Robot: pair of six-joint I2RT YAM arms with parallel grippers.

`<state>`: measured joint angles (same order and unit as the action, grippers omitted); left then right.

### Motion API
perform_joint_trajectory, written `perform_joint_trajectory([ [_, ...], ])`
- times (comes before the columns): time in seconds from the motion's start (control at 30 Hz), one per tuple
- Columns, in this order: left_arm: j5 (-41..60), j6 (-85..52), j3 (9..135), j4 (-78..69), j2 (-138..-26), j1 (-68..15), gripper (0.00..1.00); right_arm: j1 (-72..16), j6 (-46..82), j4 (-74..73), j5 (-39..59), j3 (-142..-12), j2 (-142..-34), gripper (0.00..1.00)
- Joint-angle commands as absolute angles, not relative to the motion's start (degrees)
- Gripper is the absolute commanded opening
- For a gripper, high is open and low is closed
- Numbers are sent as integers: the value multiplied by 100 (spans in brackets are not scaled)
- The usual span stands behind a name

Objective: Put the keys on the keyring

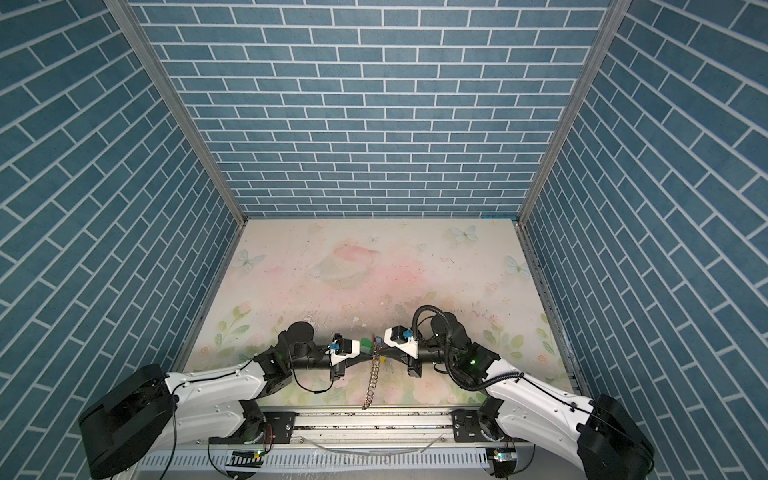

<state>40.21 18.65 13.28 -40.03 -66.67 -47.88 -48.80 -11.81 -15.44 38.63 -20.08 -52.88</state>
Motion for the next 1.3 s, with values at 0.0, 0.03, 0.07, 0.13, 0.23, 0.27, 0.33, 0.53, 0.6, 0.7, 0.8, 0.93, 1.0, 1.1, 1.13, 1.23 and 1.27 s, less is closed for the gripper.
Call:
perform_joint_trajectory([
  [0.0, 4166, 1873, 1503, -3990, -6715, -4790, 0, -4909, -1177, -1697, 4088, -2126, -5308, 0],
  [0.03, 4166, 1863, 1508, -3986, -6715, -4790, 0, -4920, -1171, -1704, 4102, -2133, -5324, 0],
  [0.07, 4165, 1862, 1511, -3986, -6710, -4790, 0, -4914, -1176, -1713, 4112, -2142, -5342, 0],
  [0.13, 4184, 1859, 1508, -3981, -6690, -4788, 0, -4927, -1179, -1714, 4108, -2162, -5408, 0],
  [0.23, 4197, 1846, 1511, -3973, -6705, -4790, 0, -4957, -1190, -1770, 4105, -2179, -5474, 0],
  [0.27, 4198, 1850, 1517, -3975, -6704, -4790, 0, -4964, -1195, -1783, 4083, -2180, -5492, 0],
  [0.33, 4224, 1846, 1514, -3977, -6689, -4791, 0, -4971, -1206, -1812, 4045, -2188, -5523, 0],
  [0.53, 4354, 1822, 1603, -3845, -6775, -4790, 0, -4978, -1249, -1899, 3914, -2199, -5489, 0],
  [0.6, 4370, 1774, 1586, -3907, -6785, -4790, 0, -4979, -1274, -1890, 3877, -2197, -5492, 0],
  [0.7, 4370, 1775, 1576, -3904, -6758, -4790, 0, -4980, -1285, -1860, 3824, -2189, -5494, 0],
  [0.8, 4428, 1757, 1584, -3924, -6779, -4790, 0, -4993, -1311, -1844, 3805, -2188, -5533, 0],
  [0.93, 4465, 1741, 1576, -3964, -6782, -4790, 0, -5017, -1340, -1843, 3779, -2202, -5605, 0],
  [1.0, 4505, 1722, 1575, -3981, -6783, -4790, 0, -5042, -1359, -1859, 3735, -2215, -5643, 0],
  [1.1, 4584, 1667, 1584, -4047, -6825, -4791, 0, -5083, -1388, -1903, 3665, -2237, -5700, 0],
  [1.13, 4614, 1653, 1587, -4060, -6829, -4790, 0, -5090, -1404, -1915, 3632, -2249, -5716, 0],
  [1.23, 4697, 1611, 1602, -4087, -6861, -4790, 0, -5143, -1447, -1924, 3504, -2283, -5773, 0],
  [1.27, 4723, 1603, 1600, -4095, -6864, -4790, 0, -5163, -1460, -1924, 3466, -2292, -5792, 0],
])
